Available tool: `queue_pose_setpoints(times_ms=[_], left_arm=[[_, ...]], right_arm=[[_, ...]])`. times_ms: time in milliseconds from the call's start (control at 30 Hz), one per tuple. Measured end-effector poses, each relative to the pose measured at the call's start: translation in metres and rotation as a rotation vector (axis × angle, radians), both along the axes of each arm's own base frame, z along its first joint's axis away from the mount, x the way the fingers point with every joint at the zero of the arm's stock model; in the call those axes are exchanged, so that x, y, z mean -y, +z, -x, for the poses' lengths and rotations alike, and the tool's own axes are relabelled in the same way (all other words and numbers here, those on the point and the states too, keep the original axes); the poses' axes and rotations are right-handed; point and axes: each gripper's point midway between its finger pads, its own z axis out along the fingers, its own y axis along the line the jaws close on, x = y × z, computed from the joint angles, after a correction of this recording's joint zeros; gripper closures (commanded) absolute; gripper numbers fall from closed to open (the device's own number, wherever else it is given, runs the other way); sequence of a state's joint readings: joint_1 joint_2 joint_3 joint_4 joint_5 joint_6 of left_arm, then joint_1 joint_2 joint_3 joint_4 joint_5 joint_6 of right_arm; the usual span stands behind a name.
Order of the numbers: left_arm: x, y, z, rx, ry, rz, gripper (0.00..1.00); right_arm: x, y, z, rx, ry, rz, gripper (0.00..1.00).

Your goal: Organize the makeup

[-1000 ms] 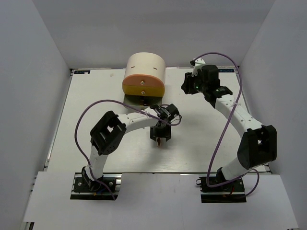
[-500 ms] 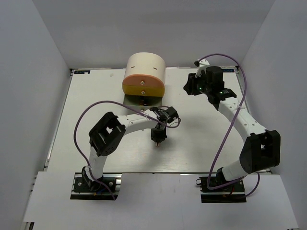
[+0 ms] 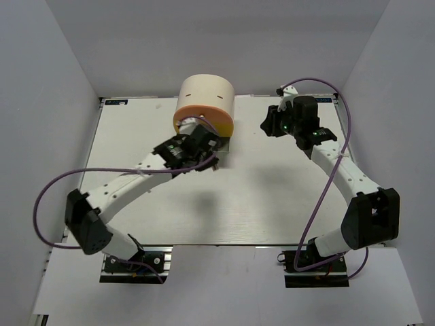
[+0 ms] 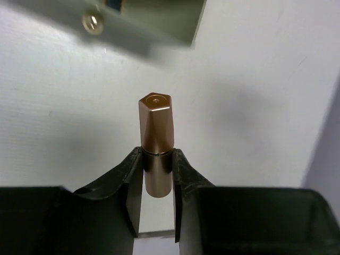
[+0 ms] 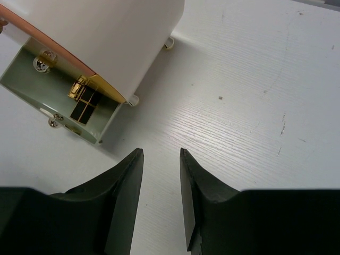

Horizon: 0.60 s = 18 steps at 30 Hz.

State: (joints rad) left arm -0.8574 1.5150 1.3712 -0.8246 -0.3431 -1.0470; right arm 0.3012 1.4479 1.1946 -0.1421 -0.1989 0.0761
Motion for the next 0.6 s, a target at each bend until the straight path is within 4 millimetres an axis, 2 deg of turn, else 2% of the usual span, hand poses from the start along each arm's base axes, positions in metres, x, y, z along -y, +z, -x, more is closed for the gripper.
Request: queue_pose_setpoints(times_ms=[100, 167, 333, 600], left_arm=[[-0.023, 0.036, -0.018, 0.079, 0.175, 0.125, 0.98], [-0.036, 0.039, -0.027, 0.099, 0.280, 0.178, 1.00], [-0.049, 0.011, -0.048, 0.077, 0.489, 0.264, 1.00], [-0.051, -0.015, -0.110, 0.091, 0.719, 0.383, 1.00]], right_arm=[[-0.001, 0.001, 0.000, 0.001, 0.006, -0.004, 0.60], [-0.002, 0.002, 0.000, 0.005, 0.009, -0.007, 0.60], [-0.002, 0.001, 0.002, 0.007, 0.012, -0.010, 0.60], [0.000, -0.001, 0.009, 0.008, 0.010, -0.012, 0.60]])
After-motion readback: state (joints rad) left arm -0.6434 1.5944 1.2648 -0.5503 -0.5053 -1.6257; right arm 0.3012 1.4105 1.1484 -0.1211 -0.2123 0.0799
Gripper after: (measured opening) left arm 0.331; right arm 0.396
